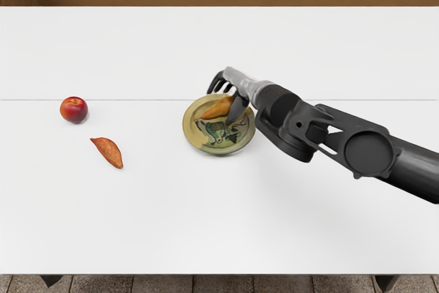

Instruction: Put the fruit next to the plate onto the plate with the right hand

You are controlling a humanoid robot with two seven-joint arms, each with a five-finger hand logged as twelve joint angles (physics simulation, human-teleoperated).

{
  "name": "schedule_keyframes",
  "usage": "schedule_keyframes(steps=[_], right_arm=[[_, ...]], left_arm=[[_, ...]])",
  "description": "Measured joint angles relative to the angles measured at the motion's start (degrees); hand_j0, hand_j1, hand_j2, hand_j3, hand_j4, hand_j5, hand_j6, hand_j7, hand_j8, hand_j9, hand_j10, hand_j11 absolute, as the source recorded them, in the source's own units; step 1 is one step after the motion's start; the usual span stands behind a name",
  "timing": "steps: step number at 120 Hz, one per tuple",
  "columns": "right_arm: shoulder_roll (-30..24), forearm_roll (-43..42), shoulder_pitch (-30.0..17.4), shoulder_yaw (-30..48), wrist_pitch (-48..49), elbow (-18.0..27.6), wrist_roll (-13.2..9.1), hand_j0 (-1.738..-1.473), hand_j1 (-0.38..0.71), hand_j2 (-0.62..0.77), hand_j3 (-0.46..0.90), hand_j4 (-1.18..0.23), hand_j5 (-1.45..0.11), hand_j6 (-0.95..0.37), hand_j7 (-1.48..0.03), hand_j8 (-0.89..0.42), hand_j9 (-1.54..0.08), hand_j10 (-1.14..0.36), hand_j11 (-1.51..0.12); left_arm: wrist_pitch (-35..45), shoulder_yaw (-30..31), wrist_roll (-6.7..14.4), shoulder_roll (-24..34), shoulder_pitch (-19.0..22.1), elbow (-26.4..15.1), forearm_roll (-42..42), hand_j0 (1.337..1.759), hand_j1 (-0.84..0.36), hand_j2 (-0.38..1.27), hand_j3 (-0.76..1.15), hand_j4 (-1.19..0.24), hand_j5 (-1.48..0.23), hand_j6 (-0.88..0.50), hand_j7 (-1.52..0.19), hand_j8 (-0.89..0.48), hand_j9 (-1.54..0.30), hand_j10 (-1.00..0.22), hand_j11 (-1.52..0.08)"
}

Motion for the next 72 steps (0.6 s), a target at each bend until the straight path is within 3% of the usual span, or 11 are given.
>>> schedule_keyframes(steps=[13, 28, 48, 72], right_arm=[[-0.34, 0.37, 0.32, 0.43, 1.61, 0.05, 0.0, -1.655, -0.11, 0.04, 0.0, -0.28, -0.4, -0.17, -0.37, -0.13, -0.39, -0.2, -0.4], [-3.82, 3.78, 0.51, 3.29, 6.74, 0.73, 0.0, -1.656, -0.22, 0.02, 0.0, -0.15, -0.21, -0.09, -0.2, -0.07, -0.21, -0.11, -0.22], [-15.62, 12.44, 0.5, 6.19, 17.56, 5.58, 0.0, -1.657, -0.29, 0.01, 0.0, -0.07, -0.1, -0.04, -0.09, -0.03, -0.09, -0.05, -0.1], [-27.64, 22.45, 0.36, 6.85, 32.15, 7.17, 0.0, -1.658, -0.33, 0.0, 0.0, -0.03, -0.04, -0.02, -0.03, -0.01, -0.04, -0.02, -0.04]], left_arm=[[0.0, 0.0, 0.0, 0.0, 0.02, 0.0, 0.01, 1.658, 0.33, 0.0, 0.0, -0.02, -0.02, -0.02, -0.02, -0.02, -0.02, -0.01, -0.02], [0.0, 0.0, -0.01, 0.0, 0.02, 0.0, -0.01, 1.658, 0.33, 0.0, 0.0, -0.02, -0.02, -0.02, -0.02, -0.02, -0.02, -0.02, -0.02], [0.0, 0.0, 0.0, 0.0, -0.02, 0.0, 0.02, 1.658, 0.33, 0.0, 0.0, -0.02, -0.02, -0.02, -0.02, -0.02, -0.02, -0.02, -0.02], [0.0, 0.01, 0.0, 0.0, 0.02, -0.03, 0.0, 1.658, 0.33, 0.0, 0.0, -0.02, -0.02, -0.02, -0.02, -0.02, -0.02, -0.02, -0.02]])
